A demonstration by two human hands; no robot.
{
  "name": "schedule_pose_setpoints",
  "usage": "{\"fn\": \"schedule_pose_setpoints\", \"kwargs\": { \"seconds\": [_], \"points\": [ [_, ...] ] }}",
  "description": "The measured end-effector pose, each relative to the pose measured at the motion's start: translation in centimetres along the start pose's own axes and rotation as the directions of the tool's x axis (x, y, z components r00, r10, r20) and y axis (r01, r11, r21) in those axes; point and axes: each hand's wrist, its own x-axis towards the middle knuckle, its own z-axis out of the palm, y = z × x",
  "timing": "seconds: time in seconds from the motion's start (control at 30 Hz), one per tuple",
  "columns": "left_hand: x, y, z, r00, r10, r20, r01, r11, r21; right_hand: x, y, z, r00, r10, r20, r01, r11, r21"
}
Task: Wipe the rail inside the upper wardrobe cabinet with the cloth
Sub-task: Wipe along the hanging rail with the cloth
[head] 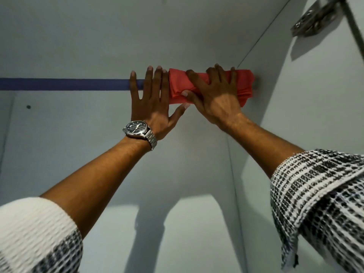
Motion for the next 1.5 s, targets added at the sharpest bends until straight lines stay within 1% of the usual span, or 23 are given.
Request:
{"fn": "schedule_pose_setpoints", "kwargs": {
  "seconds": [0.07, 0.17, 0.27, 0.37, 0.47, 0.57, 0.73, 0.83, 0.97, 1.07, 1.13, 1.27, 1.37, 1.5],
  "points": [
    [0.2, 1.1, 0.0, 1.0, 0.024, -0.006, -0.024, 1.0, -0.001, -0.4, 1.9, -0.2, 1.0, -0.011, -0.02, 0.011, 1.0, 0.016],
    [0.2, 1.8, -0.1, 0.999, 0.034, 0.017, -0.034, 0.999, -0.013, -0.7, 3.7, -0.5, 1.0, 0.015, -0.024, -0.013, 0.998, 0.062],
    [-0.4, -0.1, -0.3, 0.999, 0.031, 0.041, -0.03, 0.999, -0.027, -0.6, 3.2, -0.8, 0.999, 0.049, 0.012, -0.05, 0.999, 0.022],
    [-1.5, -4.0, -1.0, 0.999, 0.02, 0.035, -0.02, 1.0, -0.01, -0.2, 0.6, -1.0, 0.996, 0.082, 0.041, -0.08, 0.996, -0.029],
    [-3.0, -8.9, -2.0, 0.998, 0.015, 0.055, -0.016, 1.0, 0.017, 1.1, -4.5, -1.0, 0.998, 0.048, 0.045, -0.048, 0.999, -0.009],
    [-4.6, -14.7, -3.0, 0.996, 0.011, 0.091, -0.017, 0.997, 0.073, 3.4, -12.2, -1.0, 1.0, 0.007, 0.027, -0.008, 0.999, 0.054],
    [-8.2, -24.2, -4.9, 0.993, -0.081, 0.082, 0.068, 0.987, 0.144, 6.3, -24.2, -0.6, 0.999, -0.035, -0.008, 0.036, 0.994, 0.106],
    [-9.8, -29.1, -6.0, 0.98, -0.159, 0.116, 0.133, 0.969, 0.206, 7.9, -29.7, -0.7, 0.998, -0.056, -0.01, 0.057, 0.992, 0.11],
    [-11.5, -34.0, -7.0, 0.96, -0.253, 0.12, 0.218, 0.944, 0.246, 9.6, -35.7, -1.1, 0.997, -0.076, 0.01, 0.075, 0.994, 0.078],
    [-12.4, -36.1, -7.3, 0.96, -0.251, 0.122, 0.213, 0.941, 0.262, 10.3, -39.1, -1.2, 0.996, -0.086, -0.004, 0.086, 0.992, 0.094],
    [-12.6, -36.6, -7.2, 0.966, -0.231, 0.115, 0.197, 0.948, 0.251, 10.6, -40.4, -1.1, 0.995, -0.097, -0.019, 0.098, 0.991, 0.095],
    [-12.6, -36.2, -6.7, 0.966, -0.255, 0.053, 0.236, 0.943, 0.236, 10.8, -40.4, -1.0, 0.992, -0.125, -0.027, 0.127, 0.987, 0.098],
    [-12.3, -35.2, -6.1, 0.963, -0.267, 0.039, 0.251, 0.939, 0.235, 10.6, -38.8, -0.8, 0.987, -0.16, -0.033, 0.162, 0.984, 0.069],
    [-10.9, -32.3, -5.2, 0.975, -0.223, 0.009, 0.218, 0.96, 0.175, 10.2, -35.0, -0.7, 0.984, -0.166, -0.07, 0.173, 0.979, 0.111]
  ]
}}
